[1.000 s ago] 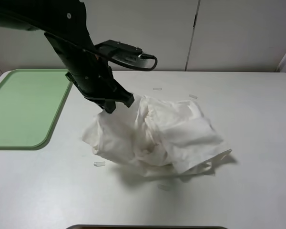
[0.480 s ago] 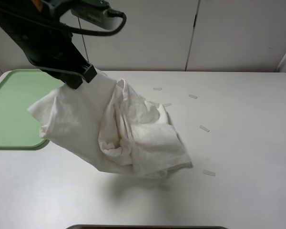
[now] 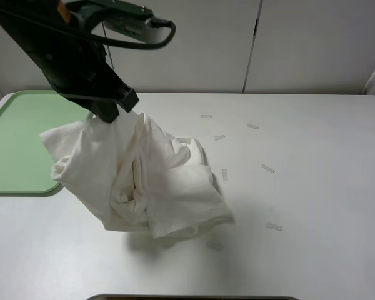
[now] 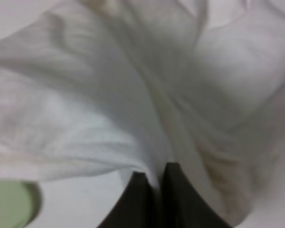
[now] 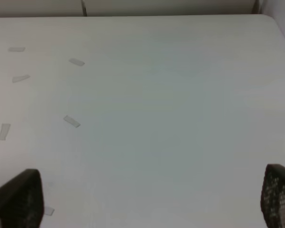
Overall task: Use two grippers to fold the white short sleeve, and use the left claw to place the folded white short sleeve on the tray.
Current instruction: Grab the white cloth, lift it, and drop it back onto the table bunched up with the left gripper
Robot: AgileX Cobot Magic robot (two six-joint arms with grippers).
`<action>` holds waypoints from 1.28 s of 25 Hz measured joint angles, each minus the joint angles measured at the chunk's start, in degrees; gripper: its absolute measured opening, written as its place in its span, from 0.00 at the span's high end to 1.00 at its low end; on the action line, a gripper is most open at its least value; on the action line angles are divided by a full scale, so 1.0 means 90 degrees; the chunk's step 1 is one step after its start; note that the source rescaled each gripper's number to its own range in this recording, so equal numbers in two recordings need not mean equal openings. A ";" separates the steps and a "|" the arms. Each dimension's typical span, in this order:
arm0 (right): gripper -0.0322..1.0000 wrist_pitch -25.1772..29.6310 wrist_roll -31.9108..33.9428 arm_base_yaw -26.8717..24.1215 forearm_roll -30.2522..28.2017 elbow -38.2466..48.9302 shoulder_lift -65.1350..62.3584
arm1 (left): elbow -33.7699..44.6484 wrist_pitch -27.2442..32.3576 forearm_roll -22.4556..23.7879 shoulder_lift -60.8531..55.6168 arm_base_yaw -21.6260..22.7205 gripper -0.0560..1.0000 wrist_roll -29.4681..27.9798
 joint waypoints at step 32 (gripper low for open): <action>0.00 0.0000 0.0000 0.0000 0.0000 0.0000 0.0000 | 0.0000 -0.2995 -0.1495 0.2495 -0.1360 0.22 0.0025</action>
